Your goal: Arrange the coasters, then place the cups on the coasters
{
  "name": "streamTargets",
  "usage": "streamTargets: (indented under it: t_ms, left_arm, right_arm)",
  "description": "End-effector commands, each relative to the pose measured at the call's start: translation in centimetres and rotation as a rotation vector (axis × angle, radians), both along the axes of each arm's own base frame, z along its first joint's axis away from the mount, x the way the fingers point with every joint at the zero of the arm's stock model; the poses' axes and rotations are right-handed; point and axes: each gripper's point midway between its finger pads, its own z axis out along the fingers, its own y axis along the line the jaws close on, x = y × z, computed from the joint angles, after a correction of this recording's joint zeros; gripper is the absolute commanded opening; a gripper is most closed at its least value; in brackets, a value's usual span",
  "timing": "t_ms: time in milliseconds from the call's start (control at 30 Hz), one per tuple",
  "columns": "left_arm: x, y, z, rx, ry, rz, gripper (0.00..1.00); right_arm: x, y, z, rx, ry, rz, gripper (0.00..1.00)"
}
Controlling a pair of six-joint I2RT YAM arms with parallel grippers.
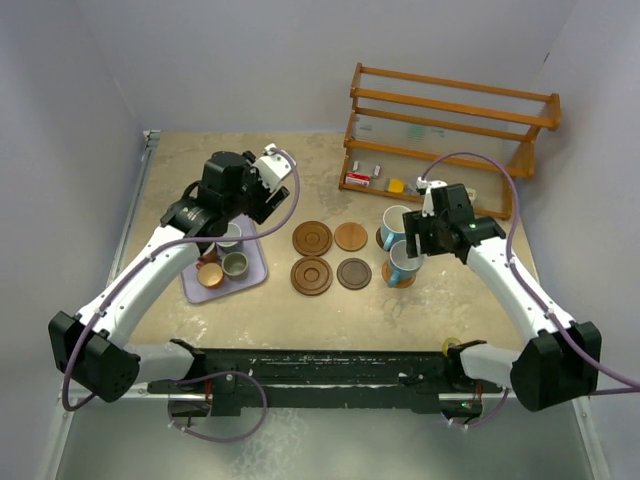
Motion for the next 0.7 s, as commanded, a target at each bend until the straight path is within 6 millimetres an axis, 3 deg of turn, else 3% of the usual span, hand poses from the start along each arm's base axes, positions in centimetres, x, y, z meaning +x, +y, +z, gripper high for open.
streamTargets:
  t_ms: [0,200,333,467,667]
  left_arm:
    - [-0.6,1.4,1.2,0.012,-0.024,0.013,0.67]
    - [-2.0,2.7,-0.8,0.01,0.066,0.028,0.69]
    - [-2.0,5.4,-2.1,0.012,0.115,0.125,0.71]
    - [-2.2,7.5,-3.2,0.032,0.158,0.172,0.71]
    - [-1.8,10.1,-4.3,0.056,0.208,0.123,0.7]
  right_arm:
    - [1.1,0.2,4.8,0.026,-0.137,0.006,0.76]
    - [2.4,0.5,9.7,0.046,-0.314,0.052,0.79]
    - [3.4,0.5,11.8,0.026,-0.41,0.081,0.81]
    - [3.8,1.7,12.2,0.026,-0.42,0.193,0.85]
    - [2.9,3.7,10.9,0.075,-0.385,0.341,0.85]
